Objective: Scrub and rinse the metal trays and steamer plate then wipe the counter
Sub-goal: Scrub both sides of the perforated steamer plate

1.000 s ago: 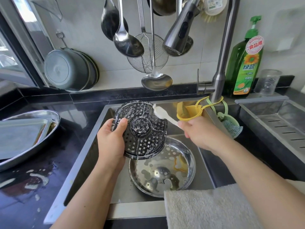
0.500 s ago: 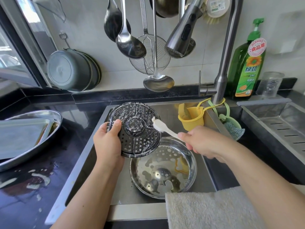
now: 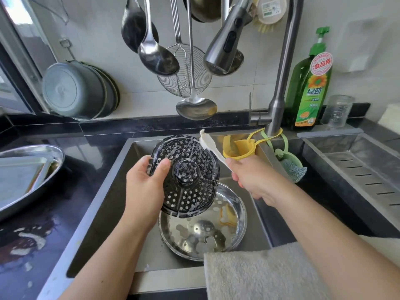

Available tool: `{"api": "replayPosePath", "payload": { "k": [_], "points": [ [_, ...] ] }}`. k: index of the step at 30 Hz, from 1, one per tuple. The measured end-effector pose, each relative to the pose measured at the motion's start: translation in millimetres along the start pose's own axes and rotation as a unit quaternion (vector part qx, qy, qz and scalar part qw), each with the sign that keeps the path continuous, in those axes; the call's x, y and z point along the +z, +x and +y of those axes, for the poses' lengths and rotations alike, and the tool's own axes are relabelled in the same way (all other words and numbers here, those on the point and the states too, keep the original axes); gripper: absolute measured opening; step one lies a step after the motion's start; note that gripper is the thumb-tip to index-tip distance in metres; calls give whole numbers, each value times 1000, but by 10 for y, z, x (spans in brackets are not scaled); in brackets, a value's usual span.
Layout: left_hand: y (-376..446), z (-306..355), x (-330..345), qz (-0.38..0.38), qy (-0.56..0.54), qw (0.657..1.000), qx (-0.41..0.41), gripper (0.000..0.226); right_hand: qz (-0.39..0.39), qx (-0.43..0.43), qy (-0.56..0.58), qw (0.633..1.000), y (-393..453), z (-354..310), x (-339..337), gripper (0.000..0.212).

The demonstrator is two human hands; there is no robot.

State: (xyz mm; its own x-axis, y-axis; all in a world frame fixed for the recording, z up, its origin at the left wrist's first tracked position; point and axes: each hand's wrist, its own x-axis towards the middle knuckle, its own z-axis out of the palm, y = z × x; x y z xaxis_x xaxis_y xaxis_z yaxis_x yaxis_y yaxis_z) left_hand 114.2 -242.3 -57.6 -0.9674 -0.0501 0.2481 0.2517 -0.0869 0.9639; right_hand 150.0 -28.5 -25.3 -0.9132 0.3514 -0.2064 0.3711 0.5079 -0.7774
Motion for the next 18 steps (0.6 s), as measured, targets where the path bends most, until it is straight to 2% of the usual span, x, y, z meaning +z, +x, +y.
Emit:
{"api": "replayPosePath", "payload": {
  "k": [2,7,9,11,13,15,18],
  "points": [
    [27,-14,-23,11,-12,1000,-1,10,-19,3,-11,1000,-14,25,-19,51],
    [130,-19,-102,110,-117,986,-50,10,-88,32,-52,994,-126,49,-19,48],
    [125,-5,-85,100,-120,986,-55,10,-64,-2,-54,997,-172,-4,4,49],
    [77,-12,-24,67,-75,994,-52,10,-31,-58,-47,997,-199,-60,84,51],
    [25,-30,34,44,-41,997,-49,11,-36,-89,-54,994,-215,-94,195,53],
    [24,-41,44,53,-72,994,-66,13,-42,-85,-73,993,-195,-81,229,54],
    [74,-7,13,71,-163,980,-89,19,-13,-88,-72,993,-165,-60,161,53]
  ]
}}
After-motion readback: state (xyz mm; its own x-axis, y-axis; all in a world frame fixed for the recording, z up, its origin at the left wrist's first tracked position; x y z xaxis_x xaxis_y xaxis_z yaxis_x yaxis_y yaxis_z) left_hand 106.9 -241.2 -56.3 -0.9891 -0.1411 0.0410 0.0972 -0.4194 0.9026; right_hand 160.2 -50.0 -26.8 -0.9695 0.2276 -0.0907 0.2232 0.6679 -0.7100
